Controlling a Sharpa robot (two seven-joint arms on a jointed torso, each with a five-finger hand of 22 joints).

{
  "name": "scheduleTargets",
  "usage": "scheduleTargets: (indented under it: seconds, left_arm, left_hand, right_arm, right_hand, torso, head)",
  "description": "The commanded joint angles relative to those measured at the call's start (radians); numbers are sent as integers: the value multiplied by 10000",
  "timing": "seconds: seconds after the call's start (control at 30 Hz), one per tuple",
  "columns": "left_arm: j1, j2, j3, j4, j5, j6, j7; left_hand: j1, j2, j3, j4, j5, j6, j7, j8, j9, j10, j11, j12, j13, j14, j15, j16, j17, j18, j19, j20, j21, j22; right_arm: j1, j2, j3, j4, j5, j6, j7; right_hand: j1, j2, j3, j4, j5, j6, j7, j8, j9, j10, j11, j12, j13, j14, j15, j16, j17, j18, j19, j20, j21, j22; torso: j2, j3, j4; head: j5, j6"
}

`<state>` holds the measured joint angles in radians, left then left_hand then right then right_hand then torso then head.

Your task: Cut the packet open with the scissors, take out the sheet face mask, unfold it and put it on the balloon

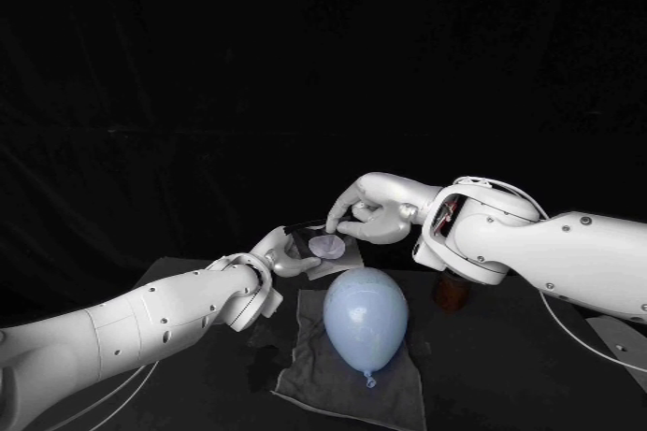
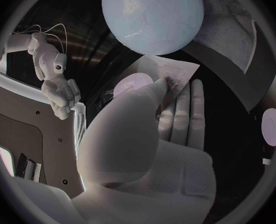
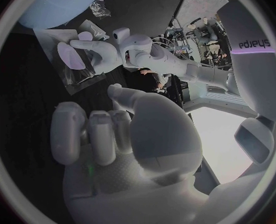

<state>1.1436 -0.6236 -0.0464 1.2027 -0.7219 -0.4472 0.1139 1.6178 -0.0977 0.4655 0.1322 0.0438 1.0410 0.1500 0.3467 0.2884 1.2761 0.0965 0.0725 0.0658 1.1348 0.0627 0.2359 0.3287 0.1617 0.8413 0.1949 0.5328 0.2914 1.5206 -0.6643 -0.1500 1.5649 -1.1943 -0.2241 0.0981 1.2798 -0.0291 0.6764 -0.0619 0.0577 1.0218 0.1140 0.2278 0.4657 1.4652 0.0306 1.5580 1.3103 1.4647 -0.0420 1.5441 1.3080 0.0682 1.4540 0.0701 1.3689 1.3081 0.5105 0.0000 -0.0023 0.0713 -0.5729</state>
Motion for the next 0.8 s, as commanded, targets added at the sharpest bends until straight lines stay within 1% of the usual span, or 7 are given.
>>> scheduleTargets:
  seconds: [0.03, 0.17, 0.3, 0.4, 0.53, 0.67, 0.8]
  left_arm:
    - [29, 51, 15, -19, -292, 181, -232]
    - [34, 75, 15, -26, -437, 156, -266]
    - [41, 95, 14, -16, -683, 126, -288]
    - [48, 99, 14, 5, -855, 95, -299]
    - [56, 98, 14, 51, -1065, 46, -311]
    - [62, 107, 13, 100, -1280, 4, -320]
    - [67, 121, 13, 151, -1410, -27, -335]
  left_hand:
    - [-81, 4, 101, -10, 50, 57, 5, 34, 34, 65, -14, -45, 7, 64, -7, -57, 22, 103, -93, -24, 84, 23]
    - [-81, 4, 101, -10, 50, 57, 5, 34, 34, 65, -14, -45, 7, 64, -7, -57, 22, 103, -93, -24, 84, 23]
    - [-118, -3, 150, -47, 50, 55, 7, 36, 36, 67, -13, -46, 8, 65, -7, -62, 30, 107, -116, -18, 117, 43]
    - [-118, -3, 150, -47, 50, 55, 7, 36, 36, 67, -13, -46, 8, 65, -7, -62, 30, 107, -116, -18, 117, 43]
    - [-145, -10, 188, -77, 50, 55, 8, 39, 38, 69, -12, -46, 8, 67, -7, -65, 38, 110, -134, -15, 144, 59]
    - [-145, -10, 188, -77, 50, 55, 8, 39, 38, 69, -12, -46, 8, 67, -7, -65, 38, 110, -134, -15, 144, 59]
    - [-165, -16, 215, -101, 50, 55, 10, 40, 40, 70, -11, -46, 9, 69, -8, -67, 43, 113, -147, -13, 165, 72]
  right_arm:
    - [-12, 257, -4, -183, -1556, 274, -961]
    - [-19, 610, -15, -455, -2087, 246, -1580]
    - [-23, 926, -24, -744, -2791, 208, -2124]
    - [-24, 1091, -27, -904, -3067, 271, -2377]
    - [-25, 1280, -37, -1071, -3308, 513, -2609]
    - [-25, 1427, -49, -1194, -3521, 800, -2753]
    - [-25, 1526, -59, -1286, -3667, 1107, -2862]
  right_hand:
    - [-32, 139, 60, -27, 101, -75, 55, -65, -9, 1049, 44, 113, 2595, 942, 75, 55, 2031, -182, 50, 10, 53, 1194]
    - [-100, 185, 86, 9, 38, -130, 87, -123, -24, 1056, 75, 128, 2605, 946, 101, 65, 2055, -179, 45, 28, 37, 1191]
    - [-124, 211, 100, 24, 10, -153, 98, -148, -31, 1056, 86, 128, 2605, 949, 110, 70, 2066, -186, 60, 37, 62, 1212]
    - [-171, 232, 106, 54, -12, -185, 116, -183, -44, 1056, 102, 128, 2605, 950, 121, 74, 2074, -185, 59, 46, 57, 1213]
    - [-274, 250, 85, 126, -43, -236, 141, -240, -67, 1056, 127, 128, 2605, 949, 143, 74, 2071, -178, 44, 65, 27, 1200]
    - [-339, 275, 69, 185, -60, -272, 156, -279, -84, 1056, 143, 128, 2605, 948, 156, 74, 2070, -173, 32, 79, 3, 1188]
    - [-409, 292, 40, 251, -76, -301, 165, -314, -99, 1048, 156, 112, 2595, 945, 166, 70, 2057, -168, 18, 90, -23, 1176]
  torso:
    - [12, -8, 4]
    - [4, -16, 0]
    - [9, -7, 8]
    - [10, -3, -2]
    - [8, -8, -14]
    - [3, -2, -19]
    - [2, 0, -10]
  head:
    - [22, -10]
    - [29, -37]
    - [45, -78]
    - [62, -100]
    - [76, -131]
    - [78, -176]
    - [70, -213]
